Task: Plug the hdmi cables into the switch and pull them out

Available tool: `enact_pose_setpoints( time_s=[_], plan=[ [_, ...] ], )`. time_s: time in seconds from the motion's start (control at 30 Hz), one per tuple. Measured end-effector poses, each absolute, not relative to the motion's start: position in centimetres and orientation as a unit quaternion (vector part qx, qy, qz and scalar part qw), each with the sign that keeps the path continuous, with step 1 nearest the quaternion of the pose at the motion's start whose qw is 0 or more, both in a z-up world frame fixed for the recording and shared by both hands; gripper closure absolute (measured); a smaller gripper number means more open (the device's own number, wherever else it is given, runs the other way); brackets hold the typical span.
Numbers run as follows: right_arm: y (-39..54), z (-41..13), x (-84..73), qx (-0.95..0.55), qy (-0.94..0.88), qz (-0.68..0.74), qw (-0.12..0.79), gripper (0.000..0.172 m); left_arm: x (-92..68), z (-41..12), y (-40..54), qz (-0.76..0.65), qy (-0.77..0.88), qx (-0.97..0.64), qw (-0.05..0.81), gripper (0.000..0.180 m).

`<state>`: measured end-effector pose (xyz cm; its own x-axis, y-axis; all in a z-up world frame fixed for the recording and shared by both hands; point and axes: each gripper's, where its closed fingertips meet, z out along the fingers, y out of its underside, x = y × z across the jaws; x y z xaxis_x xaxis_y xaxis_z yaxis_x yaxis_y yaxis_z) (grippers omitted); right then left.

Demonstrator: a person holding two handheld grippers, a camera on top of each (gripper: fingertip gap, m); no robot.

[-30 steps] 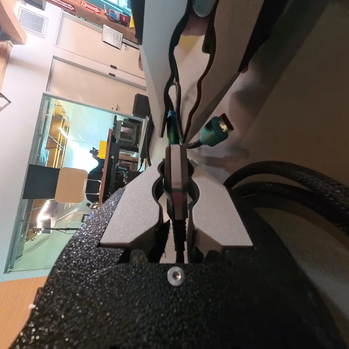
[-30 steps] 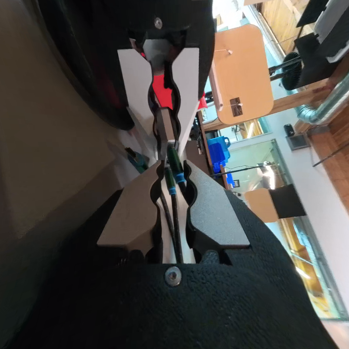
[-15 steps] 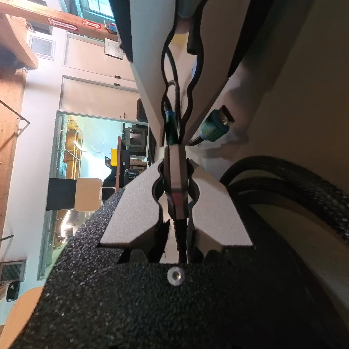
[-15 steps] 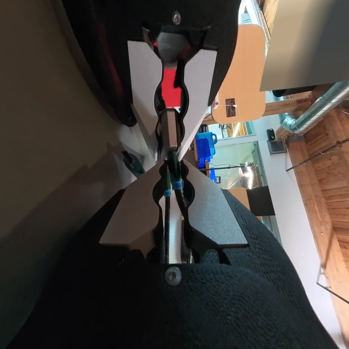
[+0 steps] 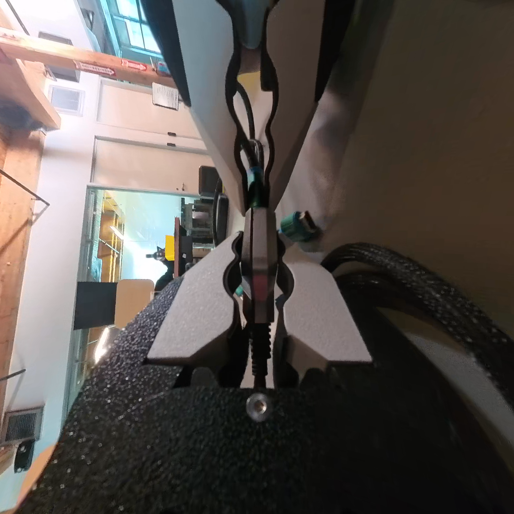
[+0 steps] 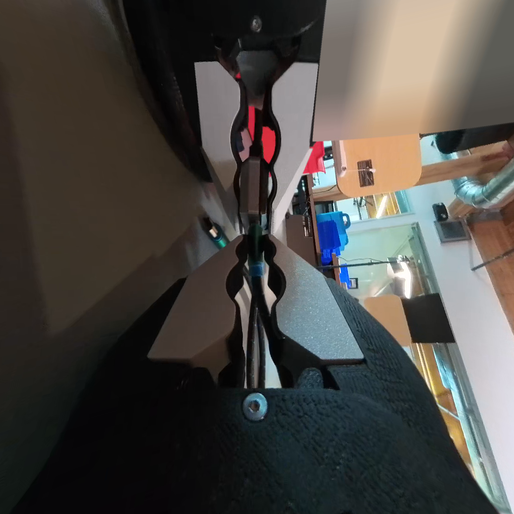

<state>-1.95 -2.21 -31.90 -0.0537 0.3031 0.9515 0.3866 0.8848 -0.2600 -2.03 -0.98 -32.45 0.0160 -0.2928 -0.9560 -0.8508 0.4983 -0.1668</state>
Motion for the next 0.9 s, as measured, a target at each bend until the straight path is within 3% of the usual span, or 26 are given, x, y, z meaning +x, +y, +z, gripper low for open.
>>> enact_pose_setpoints(
  time_s=[0.23, 0.33, 0.47, 0.9],
  plan=[
    [2.0, -31.8, 2.0, -0.316, -0.704, -0.041, 0.634, 0.162, -6.8, -32.5, 0.0, 0.23, 0.608, -0.52, 0.554, 0.162],
    [3.0, -30.6, 2.7, -0.376, -0.667, 0.036, 0.642, 0.161, -8.1, -32.0, 0.4, 0.199, 0.569, -0.569, 0.56, 0.162],
    [2.4, -31.3, 1.9, -0.335, -0.688, 0.011, 0.644, 0.16, -7.5, -32.6, 0.8, 0.257, 0.598, -0.526, 0.548, 0.162],
    [-0.2, -31.3, -1.1, -0.298, -0.698, 0.021, 0.651, 0.155, -6.3, -31.5, 2.3, 0.244, 0.582, -0.522, 0.574, 0.161]
  ],
)
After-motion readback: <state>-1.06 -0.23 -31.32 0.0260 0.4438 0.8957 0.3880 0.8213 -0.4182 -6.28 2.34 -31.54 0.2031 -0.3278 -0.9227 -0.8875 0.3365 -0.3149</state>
